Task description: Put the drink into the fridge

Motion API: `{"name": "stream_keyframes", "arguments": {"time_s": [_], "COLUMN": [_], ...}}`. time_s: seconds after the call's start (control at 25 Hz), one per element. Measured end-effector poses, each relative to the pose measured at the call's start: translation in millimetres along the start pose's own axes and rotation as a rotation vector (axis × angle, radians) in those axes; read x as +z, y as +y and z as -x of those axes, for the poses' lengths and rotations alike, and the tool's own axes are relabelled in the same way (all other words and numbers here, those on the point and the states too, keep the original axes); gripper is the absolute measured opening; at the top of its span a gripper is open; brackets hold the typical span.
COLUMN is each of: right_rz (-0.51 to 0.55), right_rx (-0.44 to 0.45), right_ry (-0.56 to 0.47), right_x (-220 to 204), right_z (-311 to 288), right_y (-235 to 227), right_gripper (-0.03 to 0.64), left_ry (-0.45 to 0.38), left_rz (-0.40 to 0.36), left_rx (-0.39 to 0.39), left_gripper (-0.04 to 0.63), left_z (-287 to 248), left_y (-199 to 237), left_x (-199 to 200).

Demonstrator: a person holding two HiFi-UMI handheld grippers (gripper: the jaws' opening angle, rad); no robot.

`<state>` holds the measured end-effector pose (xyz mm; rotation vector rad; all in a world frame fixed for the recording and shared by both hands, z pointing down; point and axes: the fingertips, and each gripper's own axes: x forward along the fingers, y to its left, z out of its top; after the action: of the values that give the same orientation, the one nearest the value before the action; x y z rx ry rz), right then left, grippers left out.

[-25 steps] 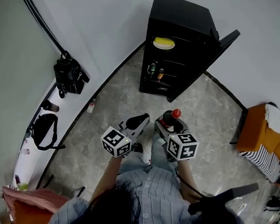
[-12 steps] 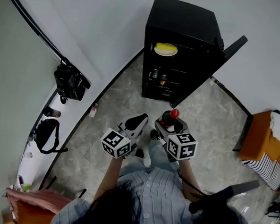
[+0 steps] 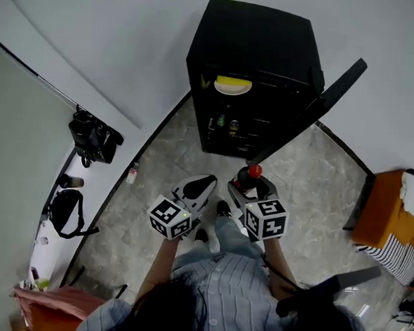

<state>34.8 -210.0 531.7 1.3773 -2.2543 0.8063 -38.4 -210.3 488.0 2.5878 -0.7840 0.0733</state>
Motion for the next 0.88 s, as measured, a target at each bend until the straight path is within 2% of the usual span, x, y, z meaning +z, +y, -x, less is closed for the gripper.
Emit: {"name": "stream_keyframes", "arguments": {"time_s": [0.44,0.88], "right_rz": [0.038,0.105], "right_rx": [-0.023,-0.024], "right_ry": [0.036,0.037], "right_x": [23.8,51.6], "right_z": [-61.4,-126.5], "right_y": [-77.2,-119.5], "right_gripper": [0.299,0.299], "left_ry": [0.119,0.127], "left_rz": [-0.023,-0.013], "left_rx": [-0.002,-0.003], "left_gripper": [0.009,0.009], "left_z": [-60.3,-100.7], "left_y": [32.9,58.4], "left_x": [-9.9,3.6]}}
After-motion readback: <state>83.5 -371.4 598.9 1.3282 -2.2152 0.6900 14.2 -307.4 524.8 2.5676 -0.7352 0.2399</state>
